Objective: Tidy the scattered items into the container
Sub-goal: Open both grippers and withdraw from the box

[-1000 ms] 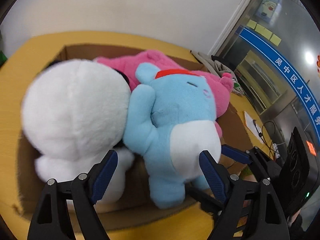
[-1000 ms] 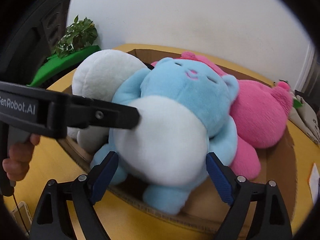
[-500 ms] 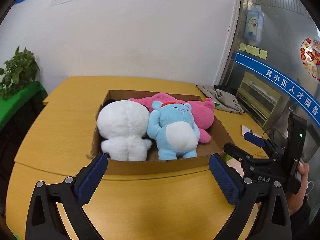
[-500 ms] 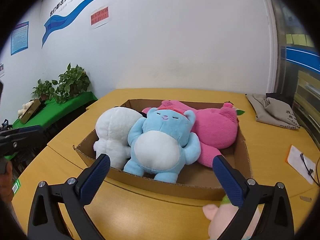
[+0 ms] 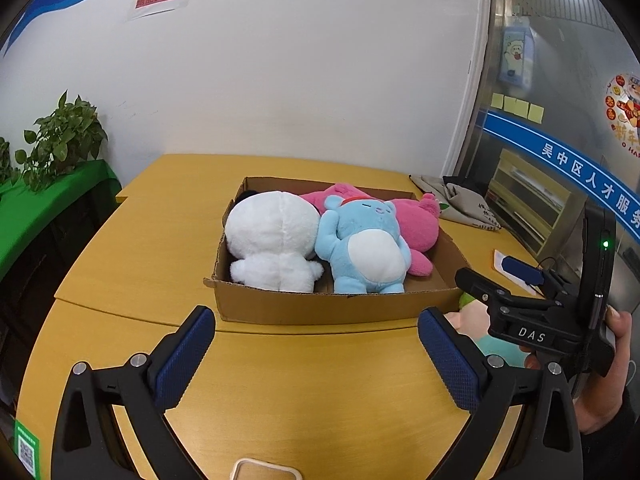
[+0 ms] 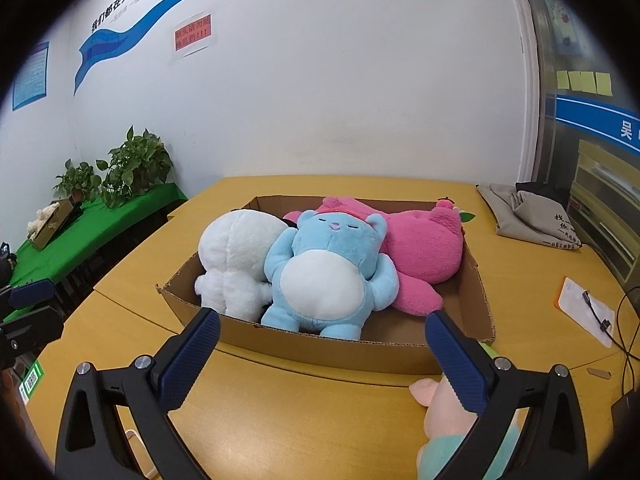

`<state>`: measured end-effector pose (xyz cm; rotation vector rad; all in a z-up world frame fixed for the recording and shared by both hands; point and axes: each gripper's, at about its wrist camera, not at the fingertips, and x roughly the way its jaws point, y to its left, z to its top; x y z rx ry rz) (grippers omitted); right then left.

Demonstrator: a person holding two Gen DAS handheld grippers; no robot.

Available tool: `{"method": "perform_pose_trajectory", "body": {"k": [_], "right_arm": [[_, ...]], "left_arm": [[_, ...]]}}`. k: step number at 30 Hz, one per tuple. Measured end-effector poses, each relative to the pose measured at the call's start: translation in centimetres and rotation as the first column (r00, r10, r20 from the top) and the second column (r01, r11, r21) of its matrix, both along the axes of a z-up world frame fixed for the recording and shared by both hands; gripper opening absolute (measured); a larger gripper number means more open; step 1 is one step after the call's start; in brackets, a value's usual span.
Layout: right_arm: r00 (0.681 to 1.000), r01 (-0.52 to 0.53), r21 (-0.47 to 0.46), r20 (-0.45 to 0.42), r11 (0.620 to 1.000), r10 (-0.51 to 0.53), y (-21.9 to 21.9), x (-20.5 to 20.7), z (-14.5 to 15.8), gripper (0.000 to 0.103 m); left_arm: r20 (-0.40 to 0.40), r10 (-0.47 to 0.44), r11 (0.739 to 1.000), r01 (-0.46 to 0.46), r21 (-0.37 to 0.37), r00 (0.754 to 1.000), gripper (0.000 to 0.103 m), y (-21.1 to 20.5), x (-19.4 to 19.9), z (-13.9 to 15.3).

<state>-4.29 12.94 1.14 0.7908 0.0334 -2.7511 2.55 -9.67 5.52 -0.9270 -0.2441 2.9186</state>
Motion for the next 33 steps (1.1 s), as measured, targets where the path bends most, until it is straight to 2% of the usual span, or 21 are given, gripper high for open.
{"method": "perform_pose_trajectory", "body": {"k": [12, 24, 33], "right_arm": [[0.999, 0.040, 0.053, 0.032, 0.998, -0.042, 0.3, -0.2, -1.1, 0.102], [0.997, 0.071, 0.101, 0.002, 0.992, -0.072, 0.8, 0.6, -0.6, 0.102], [0.997, 0.075, 0.109, 0.012, 0.991, -0.077, 1.0, 0.3, -0.8, 0.102]], "left_arm": [[0.015, 0.004, 1.000, -0.004, 0.005, 1.000, 0.103, 0.7, -0.9, -1.2], [0.018, -0.009, 1.000, 0.009, 0.003, 1.000, 0.103, 2.5, -1.9, -1.8], [0.023, -0.025, 1.000, 0.025, -0.008, 0.999, 0.103, 3.5, -2.3, -1.7]]}}
